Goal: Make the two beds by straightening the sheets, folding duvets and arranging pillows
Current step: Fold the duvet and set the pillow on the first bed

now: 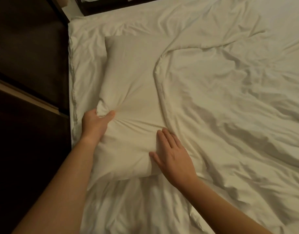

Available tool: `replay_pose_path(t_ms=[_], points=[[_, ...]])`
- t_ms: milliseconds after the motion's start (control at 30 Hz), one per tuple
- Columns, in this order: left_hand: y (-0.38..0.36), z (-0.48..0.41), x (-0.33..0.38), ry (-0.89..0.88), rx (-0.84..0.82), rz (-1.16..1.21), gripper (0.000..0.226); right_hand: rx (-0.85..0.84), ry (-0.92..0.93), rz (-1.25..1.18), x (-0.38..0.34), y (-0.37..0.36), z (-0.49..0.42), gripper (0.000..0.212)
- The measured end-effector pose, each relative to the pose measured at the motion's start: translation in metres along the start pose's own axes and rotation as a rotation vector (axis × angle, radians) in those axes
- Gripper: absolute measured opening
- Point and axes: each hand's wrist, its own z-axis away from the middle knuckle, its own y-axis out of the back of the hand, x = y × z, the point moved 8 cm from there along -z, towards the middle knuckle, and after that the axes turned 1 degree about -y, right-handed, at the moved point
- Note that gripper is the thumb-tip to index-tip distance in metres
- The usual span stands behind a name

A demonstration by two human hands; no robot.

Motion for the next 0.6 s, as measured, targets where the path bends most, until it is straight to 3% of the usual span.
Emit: replay_pose_path(t_ms=[233, 433, 600], points=[[0.062, 0.045, -0.073, 0.147, 0.036, 0.077, 0.017, -0.093, -0.09, 0.052, 0.019, -0.03, 0.006, 0.078], [0.11, 0.097, -0.151, 0.344, 0.084, 0.092, 0.023, -0.147, -0.147, -0.062, 0.006, -0.036, -0.001, 0.083], [0.095, 0.102, -0.175, 0.45, -0.051, 0.116, 0.04, -0.201, -0.346, -0.33, 0.019, -0.068, -0.02, 0.091]])
